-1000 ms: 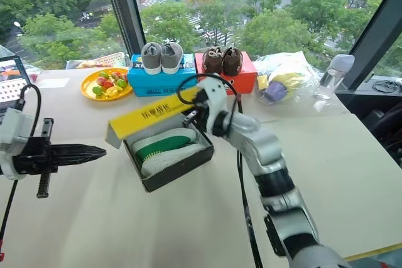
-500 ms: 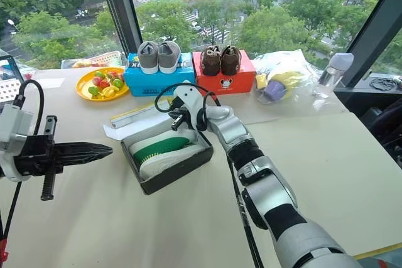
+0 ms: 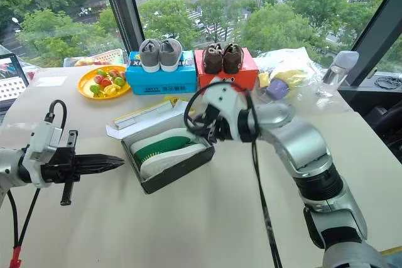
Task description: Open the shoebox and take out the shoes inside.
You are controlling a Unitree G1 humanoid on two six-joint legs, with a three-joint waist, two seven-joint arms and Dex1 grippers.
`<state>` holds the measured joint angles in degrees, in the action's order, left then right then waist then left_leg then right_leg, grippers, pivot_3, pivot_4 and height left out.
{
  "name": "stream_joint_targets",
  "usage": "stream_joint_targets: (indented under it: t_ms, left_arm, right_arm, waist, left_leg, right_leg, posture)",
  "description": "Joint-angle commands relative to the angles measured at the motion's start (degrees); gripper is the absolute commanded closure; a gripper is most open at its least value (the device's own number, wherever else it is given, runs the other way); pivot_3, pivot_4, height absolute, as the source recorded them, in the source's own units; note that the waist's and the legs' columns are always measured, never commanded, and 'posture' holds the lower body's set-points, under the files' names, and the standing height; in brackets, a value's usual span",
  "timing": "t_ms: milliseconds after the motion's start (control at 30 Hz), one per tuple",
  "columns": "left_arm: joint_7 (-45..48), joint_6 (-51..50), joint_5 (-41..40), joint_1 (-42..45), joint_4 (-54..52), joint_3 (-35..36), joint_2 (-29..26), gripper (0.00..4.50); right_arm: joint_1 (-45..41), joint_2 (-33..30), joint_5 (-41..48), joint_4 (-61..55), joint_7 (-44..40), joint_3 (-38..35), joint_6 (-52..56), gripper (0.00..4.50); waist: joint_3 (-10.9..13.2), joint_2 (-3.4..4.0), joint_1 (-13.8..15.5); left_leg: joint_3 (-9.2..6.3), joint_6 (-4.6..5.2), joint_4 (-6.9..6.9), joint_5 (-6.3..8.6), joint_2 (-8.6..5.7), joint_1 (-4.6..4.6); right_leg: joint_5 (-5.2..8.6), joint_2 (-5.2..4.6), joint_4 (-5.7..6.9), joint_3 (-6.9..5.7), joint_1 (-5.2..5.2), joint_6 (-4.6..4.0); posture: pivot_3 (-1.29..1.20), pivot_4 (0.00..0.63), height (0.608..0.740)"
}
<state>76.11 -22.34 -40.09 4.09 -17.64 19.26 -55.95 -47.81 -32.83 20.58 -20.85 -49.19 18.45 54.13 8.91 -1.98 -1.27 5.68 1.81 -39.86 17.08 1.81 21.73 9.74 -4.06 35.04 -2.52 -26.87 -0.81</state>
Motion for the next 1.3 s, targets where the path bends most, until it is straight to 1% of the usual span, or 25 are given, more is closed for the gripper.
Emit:
stream_joint_targets:
  t_ms: [33,100,333,533,633,800,867,967,1067,1300]
  left_arm:
    - [1.65,1.44,0.79,-0.17,0.93,0.70,-0.85,4.50]
    - [2.07,1.33,0.94,-0.56,1.27,0.98,-1.11,4.50]
    - [1.47,1.65,1.12,-3.17,-0.53,2.38,-0.51,4.50]
    - [-0.11,1.19,0.41,-6.10,-2.98,4.11,0.02,4.50]
    - [-0.53,1.21,0.24,-7.10,-3.66,4.61,0.22,4.50]
    - [-1.39,1.32,0.20,-7.60,-4.13,4.74,0.40,4.50]
    - [-1.58,1.53,0.36,-7.47,-4.04,4.57,0.49,4.50]
    - [-1.80,1.76,0.60,-7.34,-3.90,4.39,0.56,4.50]
    - [-1.98,1.84,0.66,-7.11,-3.89,4.20,0.64,4.50]
    - [-2.22,1.73,0.79,-6.07,-3.53,3.49,0.56,4.50]
  right_arm:
    - [-4.42,1.04,-3.89,0.37,-1.78,5.11,-6.03,1.25]
    - [-6.46,2.43,-6.01,3.11,-3.00,8.03,-9.49,0.61]
    - [-9.78,6.36,-9.83,12.15,-8.32,13.32,-16.74,0.61]
    - [-9.41,8.15,-12.31,19.22,-12.35,15.19,-21.03,0.61]
    - [-9.24,9.60,-13.92,25.11,-13.69,16.01,-23.21,0.61]
    - [-8.36,10.52,-15.80,31.83,-18.32,18.15,-24.61,0.61]
    - [-8.19,11.17,-16.72,34.74,-19.01,18.72,-25.26,0.61]
    - [-8.59,12.24,-17.75,38.20,-19.49,18.53,-26.17,0.61]
    - [-9.44,13.68,-19.09,42.81,-18.94,17.93,-27.02,1.32]
    - [-10.37,15.38,-20.14,45.07,-19.12,16.12,-27.97,3.61]
  waist:
    - [0.00,0.00,0.03]
    - [0.00,0.00,0.04]
    - [0.00,0.00,0.47]
    - [0.00,0.00,0.47]
    - [0.00,0.00,0.45]
    - [0.00,0.00,0.43]
    - [0.00,0.01,0.43]
    - [0.00,0.03,0.43]
    - [0.00,0.02,0.46]
    - [0.00,0.02,0.66]
  left_leg:
    - [-0.01,-0.02,-0.03,-0.02,0.01,-0.02]
    - [-0.01,-0.07,-0.10,-0.06,0.04,-0.07]
    - [-0.04,-0.11,-0.21,-0.10,0.10,-0.13]
    - [-0.04,-0.11,-0.25,-0.10,0.08,0.10]
    - [-0.04,-0.11,-0.27,-0.10,0.08,0.12]
    - [-0.04,-0.10,-0.26,-0.09,0.09,0.04]
    - [-0.05,-0.10,-0.25,-0.09,0.10,-0.15]
    - [-0.05,-0.06,-0.14,-0.06,0.11,-0.67]
    - [-0.06,-0.09,-0.18,-0.08,0.11,-0.74]
    - [-0.11,-0.15,-0.21,-0.14,0.09,-0.73]
  right_leg:
    - [0.00,0.02,0.05,0.01,0.00,-0.01]
    - [-0.01,0.09,0.11,0.04,0.01,-0.01]
    - [-0.09,0.13,0.23,0.04,0.06,-0.16]
    - [-0.09,0.08,0.15,0.00,-0.05,-0.15]
    - [-0.09,0.07,0.14,-0.02,-0.05,-0.15]
    - [-0.09,0.10,0.18,-0.01,-0.03,-0.15]
    - [-0.09,0.10,0.20,-0.01,0.13,-0.16]
    - [-0.04,0.09,0.11,-0.01,0.61,-0.18]
    - [0.01,0.08,0.18,0.00,0.65,-0.16]
    - [-0.04,0.05,0.32,-0.02,0.63,-0.23]
  posture:
    - [0.00,0.150,0.731]
    - [0.00,0.150,0.731]
    - [0.00,0.150,0.731]
    - [0.00,0.150,0.731]
    - [0.00,0.150,0.731]
    - [0.00,0.150,0.731]
    - [0.00,0.150,0.731]
    - [0.00,0.150,0.731]
    - [0.00,0.150,0.731]
    - [0.00,0.150,0.731]
